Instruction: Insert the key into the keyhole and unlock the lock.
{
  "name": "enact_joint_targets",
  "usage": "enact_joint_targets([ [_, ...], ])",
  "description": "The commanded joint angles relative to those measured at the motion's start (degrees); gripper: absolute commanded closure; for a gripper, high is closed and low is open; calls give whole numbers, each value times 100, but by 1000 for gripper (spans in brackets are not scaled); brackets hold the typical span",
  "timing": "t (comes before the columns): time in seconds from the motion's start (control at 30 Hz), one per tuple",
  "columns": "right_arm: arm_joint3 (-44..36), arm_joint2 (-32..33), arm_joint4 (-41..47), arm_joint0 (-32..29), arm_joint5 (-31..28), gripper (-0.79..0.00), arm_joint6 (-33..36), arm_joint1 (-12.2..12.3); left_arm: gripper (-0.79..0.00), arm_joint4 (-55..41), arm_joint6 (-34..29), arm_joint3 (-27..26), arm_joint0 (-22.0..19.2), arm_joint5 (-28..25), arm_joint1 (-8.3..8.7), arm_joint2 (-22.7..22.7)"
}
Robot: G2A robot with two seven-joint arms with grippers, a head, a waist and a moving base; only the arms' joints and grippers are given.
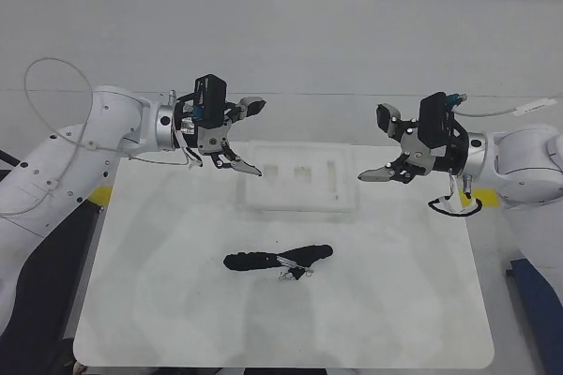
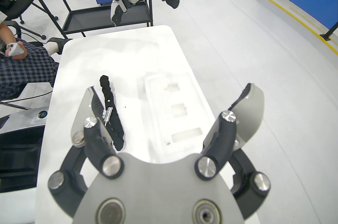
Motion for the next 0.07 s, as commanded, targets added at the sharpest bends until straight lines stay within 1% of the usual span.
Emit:
enact_joint_targets([
  [0.0, 0, 0, 0, 0, 0, -785, 0, 0, -785, 0, 0, 0, 0, 0, 0, 0],
  [0.03, 0, 0, 0, 0, 0, -785, 0, 0, -785, 0, 0, 0, 0, 0, 0, 0],
])
